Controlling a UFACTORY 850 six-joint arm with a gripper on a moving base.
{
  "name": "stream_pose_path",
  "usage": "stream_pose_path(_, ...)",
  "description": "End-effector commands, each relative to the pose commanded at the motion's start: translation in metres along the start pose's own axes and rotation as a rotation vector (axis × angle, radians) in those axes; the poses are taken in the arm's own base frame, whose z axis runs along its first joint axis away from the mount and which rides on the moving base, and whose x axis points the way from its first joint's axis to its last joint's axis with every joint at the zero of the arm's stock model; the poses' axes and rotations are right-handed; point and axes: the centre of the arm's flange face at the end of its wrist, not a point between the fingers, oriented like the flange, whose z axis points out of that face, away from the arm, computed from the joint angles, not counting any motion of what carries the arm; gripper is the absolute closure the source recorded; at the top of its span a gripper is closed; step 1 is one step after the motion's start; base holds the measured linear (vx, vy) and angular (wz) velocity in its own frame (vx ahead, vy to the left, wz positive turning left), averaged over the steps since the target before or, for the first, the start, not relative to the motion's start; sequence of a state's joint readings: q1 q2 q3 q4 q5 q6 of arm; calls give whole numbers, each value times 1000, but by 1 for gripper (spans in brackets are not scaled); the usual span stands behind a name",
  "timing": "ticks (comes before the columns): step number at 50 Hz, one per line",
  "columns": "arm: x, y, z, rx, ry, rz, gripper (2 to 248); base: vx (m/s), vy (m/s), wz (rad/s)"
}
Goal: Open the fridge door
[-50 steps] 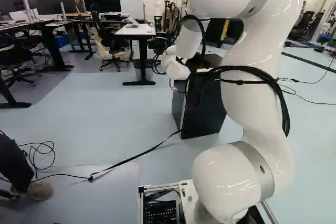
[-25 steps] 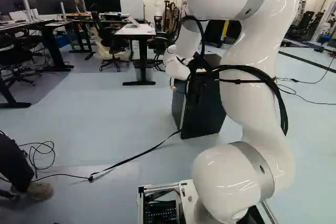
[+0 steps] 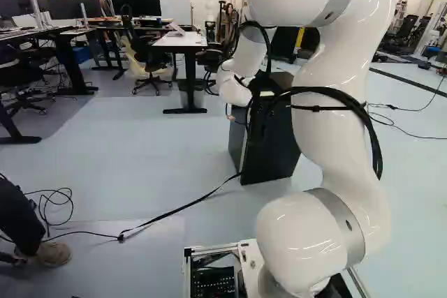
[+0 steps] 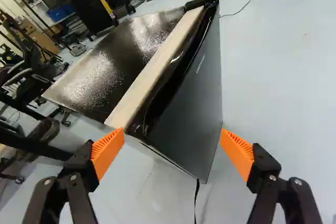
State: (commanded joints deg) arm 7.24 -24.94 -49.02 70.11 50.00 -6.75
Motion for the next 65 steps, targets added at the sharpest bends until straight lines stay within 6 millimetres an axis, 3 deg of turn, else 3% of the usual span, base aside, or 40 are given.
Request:
stream_pose_path(16, 0, 0, 0, 0, 0, -126, 3, 0, 0, 0)
stream_pose_path(40, -7, -10, -5, 20, -3, -142, 3, 0, 0, 0)
stream_pose_path(65, -7, -20, 3, 21, 2, -131, 3, 0, 0, 0)
